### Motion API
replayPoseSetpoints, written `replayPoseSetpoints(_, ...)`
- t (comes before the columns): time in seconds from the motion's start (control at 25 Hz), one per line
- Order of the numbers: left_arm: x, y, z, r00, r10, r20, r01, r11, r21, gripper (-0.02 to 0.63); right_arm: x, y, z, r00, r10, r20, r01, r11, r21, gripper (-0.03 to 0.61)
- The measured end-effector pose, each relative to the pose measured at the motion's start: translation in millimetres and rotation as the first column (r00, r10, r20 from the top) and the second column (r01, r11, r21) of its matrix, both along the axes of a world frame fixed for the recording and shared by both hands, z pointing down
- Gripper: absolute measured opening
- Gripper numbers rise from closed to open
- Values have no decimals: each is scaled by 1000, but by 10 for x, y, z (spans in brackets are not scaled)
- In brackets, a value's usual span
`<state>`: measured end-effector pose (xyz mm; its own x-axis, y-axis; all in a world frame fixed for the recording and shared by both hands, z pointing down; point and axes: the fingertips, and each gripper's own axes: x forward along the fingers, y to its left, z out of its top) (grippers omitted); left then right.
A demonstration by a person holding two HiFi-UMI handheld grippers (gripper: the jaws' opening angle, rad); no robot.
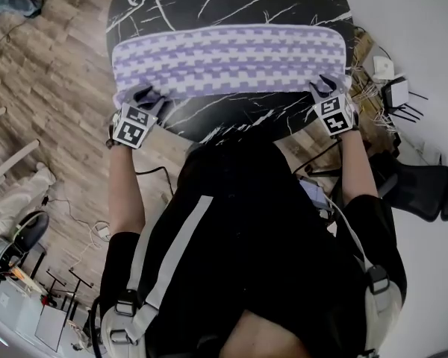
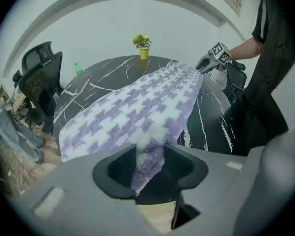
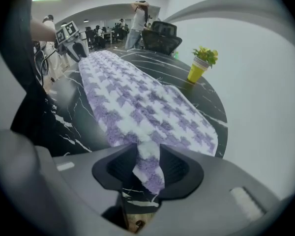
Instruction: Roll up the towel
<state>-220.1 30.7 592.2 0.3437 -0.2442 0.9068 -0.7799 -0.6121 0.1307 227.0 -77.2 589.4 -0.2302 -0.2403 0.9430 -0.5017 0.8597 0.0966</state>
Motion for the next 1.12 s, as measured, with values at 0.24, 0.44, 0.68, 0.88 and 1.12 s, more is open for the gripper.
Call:
replayPoseSetpoints(0.24,231,86,-173,998,59,8,-59,997,57,187,-357,253,-177,992,-116,49,114,993,43,150)
replayPoseSetpoints(0.44,412,109,-102,994,106,5,-106,993,59,200,-513,404,-77,982,-183,41,183,983,12,167)
replayPoseSetpoints(0.68,417,136,133,984,162,67,-163,987,5,215,-479,443,138,968,-250,-7,249,967,-48,175)
replayPoseSetpoints(0.88,351,39,186,983,184,-19,-184,983,14,177,-481,413,191,964,-264,30,266,957,-118,176)
replayPoseSetpoints(1.12,333,3,107,986,64,-154,-57,997,48,167,-476,425,172,970,-235,65,242,960,-143,176)
